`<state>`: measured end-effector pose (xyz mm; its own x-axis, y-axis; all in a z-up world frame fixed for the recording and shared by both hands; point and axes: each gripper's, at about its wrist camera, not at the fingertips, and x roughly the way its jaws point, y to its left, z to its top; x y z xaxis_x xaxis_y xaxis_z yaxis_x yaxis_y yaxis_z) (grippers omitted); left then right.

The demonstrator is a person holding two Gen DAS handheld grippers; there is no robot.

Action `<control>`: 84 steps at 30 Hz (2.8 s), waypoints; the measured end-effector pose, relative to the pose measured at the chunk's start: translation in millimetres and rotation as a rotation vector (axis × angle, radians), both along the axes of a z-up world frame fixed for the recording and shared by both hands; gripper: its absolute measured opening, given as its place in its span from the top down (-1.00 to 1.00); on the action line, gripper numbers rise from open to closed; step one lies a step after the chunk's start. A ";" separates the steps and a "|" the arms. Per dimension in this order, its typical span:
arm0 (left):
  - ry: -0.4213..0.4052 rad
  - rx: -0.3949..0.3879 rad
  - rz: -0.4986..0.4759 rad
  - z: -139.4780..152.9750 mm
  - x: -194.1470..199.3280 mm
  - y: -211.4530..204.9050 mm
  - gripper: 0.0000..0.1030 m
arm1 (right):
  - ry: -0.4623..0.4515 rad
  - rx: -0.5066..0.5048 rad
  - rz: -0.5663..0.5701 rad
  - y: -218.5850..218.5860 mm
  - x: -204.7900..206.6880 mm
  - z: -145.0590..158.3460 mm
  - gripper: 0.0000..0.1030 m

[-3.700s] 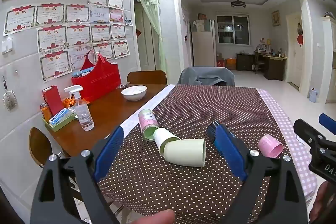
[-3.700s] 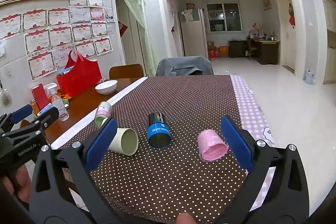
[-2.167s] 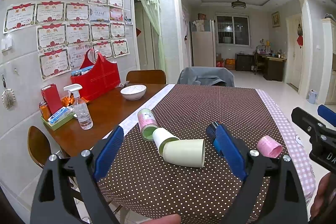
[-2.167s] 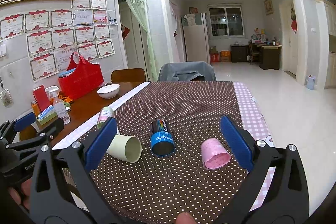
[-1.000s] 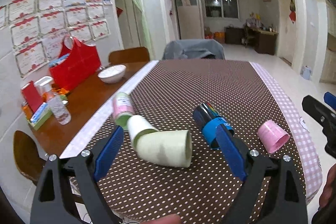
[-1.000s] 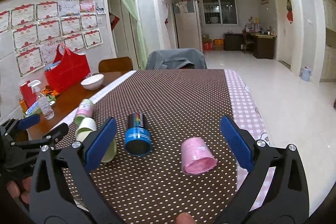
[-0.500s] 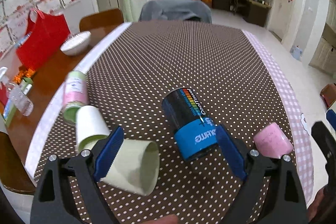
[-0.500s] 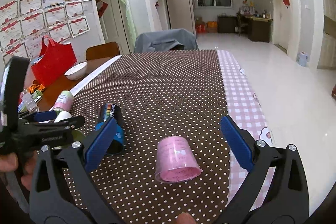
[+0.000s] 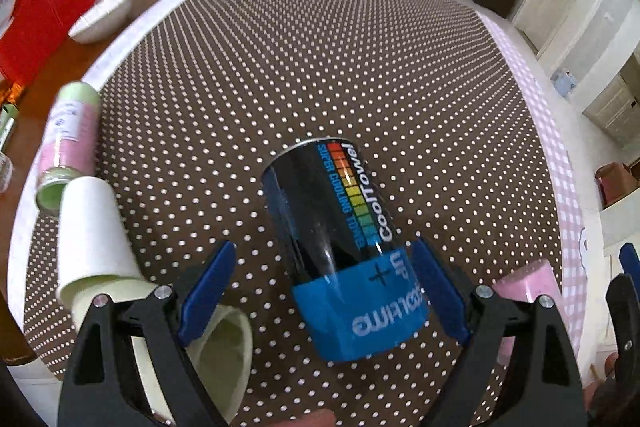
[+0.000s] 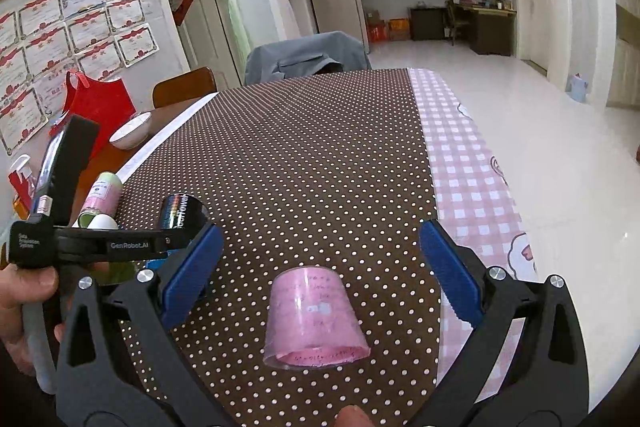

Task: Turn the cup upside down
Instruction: 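Move the left gripper onto the black CoolTowel can and close on it, then lift the can with the left gripper and carry it toward the right gripper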

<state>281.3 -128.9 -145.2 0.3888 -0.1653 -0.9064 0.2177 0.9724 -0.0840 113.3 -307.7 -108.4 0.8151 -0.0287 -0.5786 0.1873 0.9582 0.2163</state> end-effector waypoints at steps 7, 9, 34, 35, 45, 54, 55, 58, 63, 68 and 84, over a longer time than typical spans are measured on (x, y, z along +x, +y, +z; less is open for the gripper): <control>0.075 -0.006 0.000 -25.0 24.5 -13.5 -0.70 | 0.016 0.029 -0.008 -11.8 8.3 -10.5 -0.88; 0.078 -0.008 -0.019 -28.8 26.8 -20.1 -0.63 | 0.022 0.035 -0.014 -14.6 8.7 -12.7 -0.88; 0.009 -0.082 -0.268 5.8 -65.6 -17.3 -0.35 | -0.050 0.028 -0.069 7.6 -63.6 10.4 -0.88; 0.003 -0.082 -0.276 7.2 -72.2 -13.2 -0.35 | -0.057 0.027 -0.071 9.3 -67.9 12.3 -0.88; -0.003 -0.092 -0.335 3.1 -136.1 9.4 -0.35 | -0.087 0.031 -0.080 22.7 -97.5 20.7 -0.88; 0.039 -0.028 -0.334 -33.5 -146.8 4.9 -0.42 | -0.074 0.033 -0.070 30.0 -105.4 15.8 -0.88; 0.026 -0.028 -0.335 -32.6 -147.4 4.8 -0.47 | -0.073 0.032 -0.070 30.8 -105.7 15.4 -0.88; -0.026 -0.042 -0.338 -21.6 -151.4 7.6 -0.65 | -0.070 0.037 -0.067 31.4 -106.2 14.8 -0.88; -0.114 -0.051 -0.308 4.3 -158.8 18.7 -0.65 | -0.072 0.047 -0.052 35.1 -106.0 15.9 -0.88; -0.189 -0.043 -0.275 25.4 -166.3 33.2 -0.65 | -0.079 0.047 -0.033 41.6 -106.2 20.0 -0.88; -0.363 -0.034 -0.172 71.3 -186.1 74.7 -0.65 | -0.116 0.025 0.023 65.1 -105.2 41.8 -0.88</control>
<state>95.1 -54.2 -73.9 0.6471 -0.2835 -0.7078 0.3982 0.9173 -0.0035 8.1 -242.6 -66.7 0.8771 0.0040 -0.4803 0.1378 0.9559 0.2595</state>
